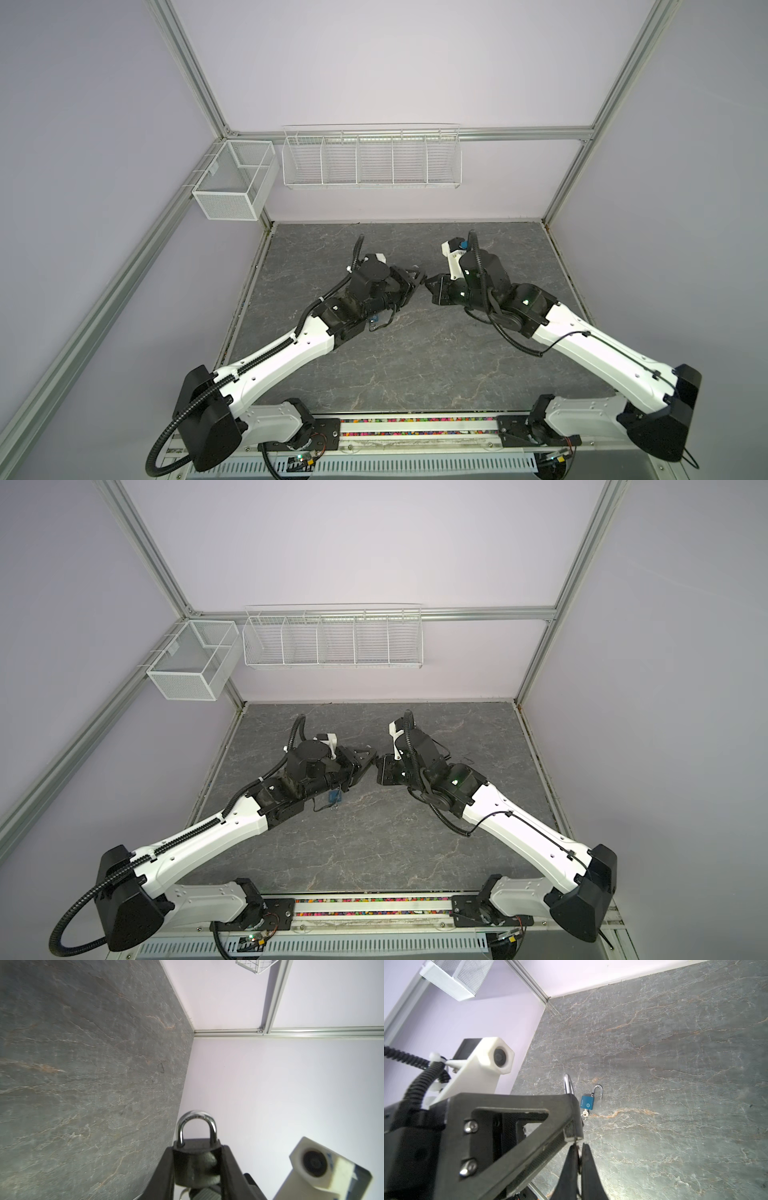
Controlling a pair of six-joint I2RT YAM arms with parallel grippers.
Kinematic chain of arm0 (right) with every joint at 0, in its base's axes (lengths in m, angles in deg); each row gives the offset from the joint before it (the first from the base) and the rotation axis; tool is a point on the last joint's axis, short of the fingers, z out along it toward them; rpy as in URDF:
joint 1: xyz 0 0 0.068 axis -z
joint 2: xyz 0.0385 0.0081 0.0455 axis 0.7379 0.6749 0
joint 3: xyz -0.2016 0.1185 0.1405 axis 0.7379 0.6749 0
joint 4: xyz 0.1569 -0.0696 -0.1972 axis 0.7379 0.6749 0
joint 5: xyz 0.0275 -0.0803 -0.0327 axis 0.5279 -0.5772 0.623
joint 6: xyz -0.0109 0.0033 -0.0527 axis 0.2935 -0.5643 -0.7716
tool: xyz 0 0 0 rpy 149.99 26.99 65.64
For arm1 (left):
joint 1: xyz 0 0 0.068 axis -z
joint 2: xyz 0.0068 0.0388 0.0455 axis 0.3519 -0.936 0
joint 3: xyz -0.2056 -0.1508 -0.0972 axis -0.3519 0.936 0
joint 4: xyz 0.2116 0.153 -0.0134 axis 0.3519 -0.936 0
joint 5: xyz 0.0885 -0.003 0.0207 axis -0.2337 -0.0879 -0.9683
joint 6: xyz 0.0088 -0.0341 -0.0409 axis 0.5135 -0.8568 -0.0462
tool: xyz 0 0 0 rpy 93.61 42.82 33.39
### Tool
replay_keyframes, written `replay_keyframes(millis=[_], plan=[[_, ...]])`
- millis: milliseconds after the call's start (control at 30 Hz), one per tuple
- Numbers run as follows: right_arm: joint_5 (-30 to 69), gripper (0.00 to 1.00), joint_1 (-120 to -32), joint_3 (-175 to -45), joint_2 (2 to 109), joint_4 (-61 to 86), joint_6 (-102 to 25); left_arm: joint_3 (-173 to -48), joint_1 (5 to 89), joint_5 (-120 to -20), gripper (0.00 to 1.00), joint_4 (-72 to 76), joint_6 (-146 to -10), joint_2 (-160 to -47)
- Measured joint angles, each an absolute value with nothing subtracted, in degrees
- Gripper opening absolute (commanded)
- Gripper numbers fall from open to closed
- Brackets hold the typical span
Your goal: Unlock with the key
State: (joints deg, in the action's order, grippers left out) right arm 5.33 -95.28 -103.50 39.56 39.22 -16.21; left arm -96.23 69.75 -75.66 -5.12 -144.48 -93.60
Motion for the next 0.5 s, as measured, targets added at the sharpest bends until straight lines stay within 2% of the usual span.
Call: replay_keyframes(millis=[500], plan=[[11.3, 0.07, -91.5, -100.0, 34.8, 31.6, -9.1, -96.1, 69.3, -72.9, 0.0, 3.3, -139.0, -93.6]])
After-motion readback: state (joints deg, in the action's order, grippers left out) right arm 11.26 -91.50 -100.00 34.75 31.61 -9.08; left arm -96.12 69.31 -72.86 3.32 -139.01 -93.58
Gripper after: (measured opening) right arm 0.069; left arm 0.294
